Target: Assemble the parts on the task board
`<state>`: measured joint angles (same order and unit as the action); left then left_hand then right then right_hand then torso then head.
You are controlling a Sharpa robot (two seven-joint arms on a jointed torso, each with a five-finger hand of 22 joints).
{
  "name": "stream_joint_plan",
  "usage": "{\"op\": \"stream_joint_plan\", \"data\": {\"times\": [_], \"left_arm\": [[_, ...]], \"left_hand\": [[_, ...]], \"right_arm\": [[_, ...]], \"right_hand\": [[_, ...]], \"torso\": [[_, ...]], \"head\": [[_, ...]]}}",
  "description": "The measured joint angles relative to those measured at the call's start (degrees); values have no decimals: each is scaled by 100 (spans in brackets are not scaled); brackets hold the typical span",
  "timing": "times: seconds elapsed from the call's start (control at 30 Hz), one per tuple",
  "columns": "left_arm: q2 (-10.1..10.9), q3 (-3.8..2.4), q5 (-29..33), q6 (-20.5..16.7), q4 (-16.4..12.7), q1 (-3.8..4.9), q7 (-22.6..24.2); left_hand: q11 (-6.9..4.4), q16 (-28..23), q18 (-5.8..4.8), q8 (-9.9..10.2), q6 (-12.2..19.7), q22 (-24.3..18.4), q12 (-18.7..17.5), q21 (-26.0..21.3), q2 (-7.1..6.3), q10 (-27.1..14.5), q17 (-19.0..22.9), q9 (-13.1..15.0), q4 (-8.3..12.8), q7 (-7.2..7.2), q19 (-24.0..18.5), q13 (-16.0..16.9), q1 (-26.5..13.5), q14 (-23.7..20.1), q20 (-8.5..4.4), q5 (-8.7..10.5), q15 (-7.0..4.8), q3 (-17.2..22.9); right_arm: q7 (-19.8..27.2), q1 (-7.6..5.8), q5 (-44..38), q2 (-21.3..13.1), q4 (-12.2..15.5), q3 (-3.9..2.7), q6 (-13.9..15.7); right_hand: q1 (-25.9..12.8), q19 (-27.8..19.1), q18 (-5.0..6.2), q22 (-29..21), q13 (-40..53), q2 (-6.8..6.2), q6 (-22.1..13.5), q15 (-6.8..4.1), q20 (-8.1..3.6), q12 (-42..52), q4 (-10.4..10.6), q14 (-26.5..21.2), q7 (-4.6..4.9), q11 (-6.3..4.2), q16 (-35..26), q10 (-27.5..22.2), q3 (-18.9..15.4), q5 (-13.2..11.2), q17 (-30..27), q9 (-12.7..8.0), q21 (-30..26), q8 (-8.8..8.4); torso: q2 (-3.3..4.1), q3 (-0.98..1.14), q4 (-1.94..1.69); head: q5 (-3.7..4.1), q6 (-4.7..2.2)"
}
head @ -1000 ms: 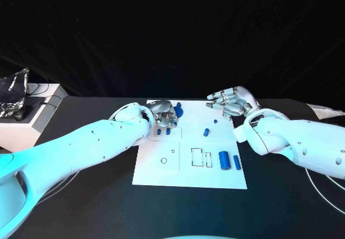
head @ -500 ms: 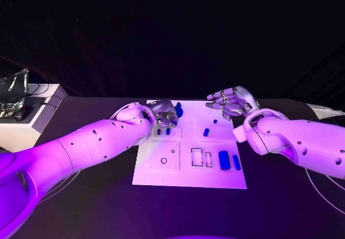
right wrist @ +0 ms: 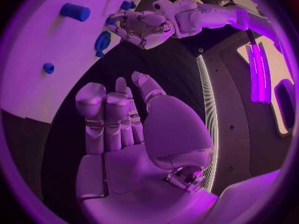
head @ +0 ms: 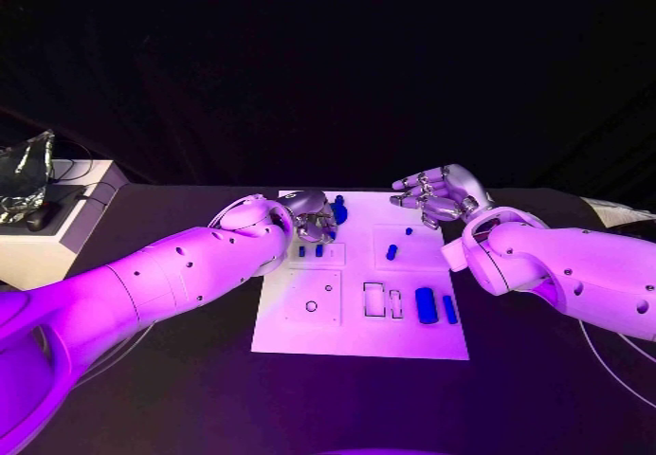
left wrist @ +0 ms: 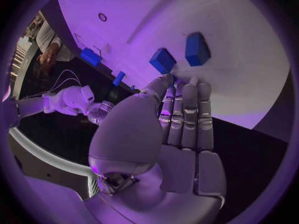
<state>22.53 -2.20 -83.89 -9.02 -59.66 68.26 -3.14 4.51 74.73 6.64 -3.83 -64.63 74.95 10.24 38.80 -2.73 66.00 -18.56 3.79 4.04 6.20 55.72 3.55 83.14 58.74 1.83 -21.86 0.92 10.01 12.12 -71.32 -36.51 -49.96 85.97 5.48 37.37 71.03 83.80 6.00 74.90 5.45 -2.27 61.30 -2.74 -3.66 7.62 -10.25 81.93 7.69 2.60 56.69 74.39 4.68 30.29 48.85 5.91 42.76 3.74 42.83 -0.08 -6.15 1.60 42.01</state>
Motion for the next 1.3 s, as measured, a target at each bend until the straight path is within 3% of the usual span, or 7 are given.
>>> {"op": "stream_joint_plan", "data": {"times": [0.07, 0.1, 0.3, 0.63, 0.93, 1.1, 1.3], "left_arm": [[-1, 1, 0, -2, 1, 0, 2], [-1, 3, 1, -6, 1, -1, 5], [1, 9, 23, -81, 1, -8, 26], [44, 16, 135, -306, -26, -20, 64], [206, 0, 322, -427, -219, -28, 76], [356, -65, 477, -408, -393, -29, 54], [589, -207, 702, -256, -614, -25, -41]], "left_hand": [[-48, 24, 13, 8, -101, 0, -9, 51, 60, 136, -18, -3, 23, -4, 32, 4, 19, 76, -32, 0, -42, 54], [-72, 39, 90, 23, -174, 0, -9, 76, 85, 219, -35, -4, 36, -13, 53, 14, 36, 126, -52, 4, -65, 90], [-172, 23, 88, 55, -451, 0, -112, 191, 130, 522, -121, -5, 101, -49, 123, 16, 7, 332, -122, 35, -155, 261], [-175, -120, 88, 38, -501, -1, -277, 248, 182, 682, -328, -4, 157, -74, 144, 26, -46, 443, -144, 40, -184, 378], [-185, -167, 87, 38, -501, -1, -322, 275, 171, 712, -398, -4, 183, -74, 144, 28, -87, 463, -144, 53, -165, 404], [-174, -196, 88, 38, -501, -2, -345, 275, 171, 723, -443, -4, 180, -74, 144, 28, -87, 464, -143, 54, -165, 433], [-174, -223, 88, 39, -500, -2, -345, 275, 170, 723, -446, -4, 180, -73, 143, 28, -87, 463, -143, 55, -165, 434]], "right_arm": [[0, 0, 0, 0, 0, 0, 0], [0, 0, 0, 0, 0, 0, 0], [0, 0, 0, 3, -3, 0, 0], [-1, 0, 0, 5, -9, 0, 0], [-1, -1, 0, 6, -10, 0, 0], [-1, -1, 1, -4, -10, 0, 0], [-2, 0, 2, -19, -9, 0, 0]], "right_hand": [[0, 0, -3, 0, 0, 0, 0, 0, 0, 0, 0, 0, 0, 0, 0, 0, 0, 0, 0, 0, 0, 0], [0, 0, -7, 0, 0, 0, 0, 0, 0, 0, 0, 0, 0, -1, 0, 1, 0, 0, 0, 0, 0, 0], [0, 0, -24, 0, 0, 0, 1, 1, 0, 0, 0, 1, -1, -10, 0, 10, 0, 0, -1, 0, 0, 0], [0, 0, -28, 4, 4, 0, 3, 9, 0, 0, 0, 9, -3, -21, 0, 20, 0, 0, -1, 0, 0, 0], [0, 0, -31, 4, 4, 0, 11, 9, 0, 0, 0, 9, -11, -20, 0, 20, 0, 0, -2, 0, 0, 0], [0, 0, -31, 3, 4, 0, 13, 9, 0, 0, 0, 10, -11, -20, 0, 20, 0, 0, 3, 0, 0, 0], [0, 0, -33, 3, 3, 0, 39, 9, 0, 0, 0, 10, 1, -19, 0, 19, 0, 0, 2, 0, 0, 0]], "torso": [[-1, 0, -1], [-2, 0, -1], [-4, -1, -3], [-4, -4, -6], [1, -9, -9], [-5, -8, -12], [-14, -4, -19]], "head": [[1, 1], [1, 2], [1, 5], [-6, -4], [-5, -7], [-9, 6], [-20, 12]]}}
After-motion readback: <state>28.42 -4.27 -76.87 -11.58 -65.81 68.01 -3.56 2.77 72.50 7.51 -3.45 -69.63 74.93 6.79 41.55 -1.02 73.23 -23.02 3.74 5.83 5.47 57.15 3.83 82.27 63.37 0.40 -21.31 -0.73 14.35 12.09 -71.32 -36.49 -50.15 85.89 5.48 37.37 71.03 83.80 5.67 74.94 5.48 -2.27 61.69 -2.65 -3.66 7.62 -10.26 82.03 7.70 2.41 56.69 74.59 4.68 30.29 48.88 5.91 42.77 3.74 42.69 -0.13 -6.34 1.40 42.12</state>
